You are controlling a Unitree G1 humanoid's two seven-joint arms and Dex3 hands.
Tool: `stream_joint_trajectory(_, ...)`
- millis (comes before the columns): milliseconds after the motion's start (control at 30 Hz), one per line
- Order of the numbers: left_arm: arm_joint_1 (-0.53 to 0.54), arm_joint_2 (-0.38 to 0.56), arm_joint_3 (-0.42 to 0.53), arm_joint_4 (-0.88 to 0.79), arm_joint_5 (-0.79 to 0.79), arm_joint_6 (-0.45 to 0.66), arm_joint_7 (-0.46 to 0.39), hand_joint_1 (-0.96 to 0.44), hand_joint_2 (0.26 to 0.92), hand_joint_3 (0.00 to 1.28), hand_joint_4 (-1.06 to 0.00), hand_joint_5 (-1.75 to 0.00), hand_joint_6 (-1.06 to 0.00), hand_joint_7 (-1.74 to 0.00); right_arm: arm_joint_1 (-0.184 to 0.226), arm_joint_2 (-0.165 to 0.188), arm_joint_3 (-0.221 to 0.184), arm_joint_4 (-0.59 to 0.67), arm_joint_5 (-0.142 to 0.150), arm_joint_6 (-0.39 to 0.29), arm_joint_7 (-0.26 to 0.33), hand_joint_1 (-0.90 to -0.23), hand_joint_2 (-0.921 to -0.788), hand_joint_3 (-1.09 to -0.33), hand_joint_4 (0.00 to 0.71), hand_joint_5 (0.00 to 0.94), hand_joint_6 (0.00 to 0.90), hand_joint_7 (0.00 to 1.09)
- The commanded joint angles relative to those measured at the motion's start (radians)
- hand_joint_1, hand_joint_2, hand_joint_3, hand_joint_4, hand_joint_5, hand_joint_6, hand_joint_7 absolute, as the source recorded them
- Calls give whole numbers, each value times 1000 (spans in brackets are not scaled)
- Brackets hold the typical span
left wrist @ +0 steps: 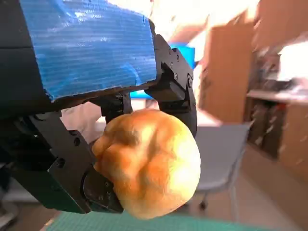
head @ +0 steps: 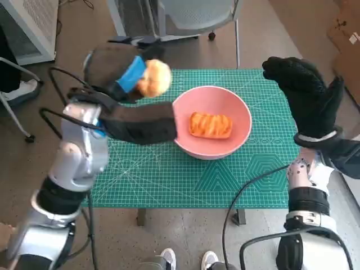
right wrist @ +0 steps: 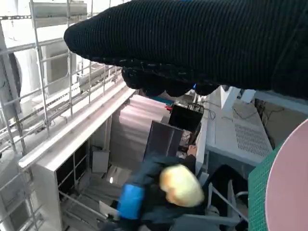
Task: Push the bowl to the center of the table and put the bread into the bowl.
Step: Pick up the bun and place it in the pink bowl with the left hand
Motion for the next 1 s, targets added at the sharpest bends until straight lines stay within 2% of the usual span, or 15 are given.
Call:
stream_joint_trajectory(33,-51,-63,-49,67,19,-42,12,2,890,42,-799,-1093,-711,-1033,9,3,-1,1,-2,8,-1,-606,-921,-520,277,0,374,2)
stream_joint_trajectory(433,-190,-215,-137,408,2,-152,38,2,920,58,-748,-1157,-596,-1145,36,10,5,-24,-10,-17,-9,-602,-921,-522,277,0,373,1)
stream_joint_trajectory(567,-213,-235,-147,495,-6,-204,68,3,919,81,-723,-1197,-574,-1154,46,11,7,-33,-13,-27,-15,-602,-921,-523,277,0,373,1)
stream_joint_trajectory(1000,-274,-281,-154,773,-29,-346,192,4,920,89,-712,-1156,-557,-1223,86,1,14,-91,-22,-29,-57,-610,-921,-529,267,0,366,0)
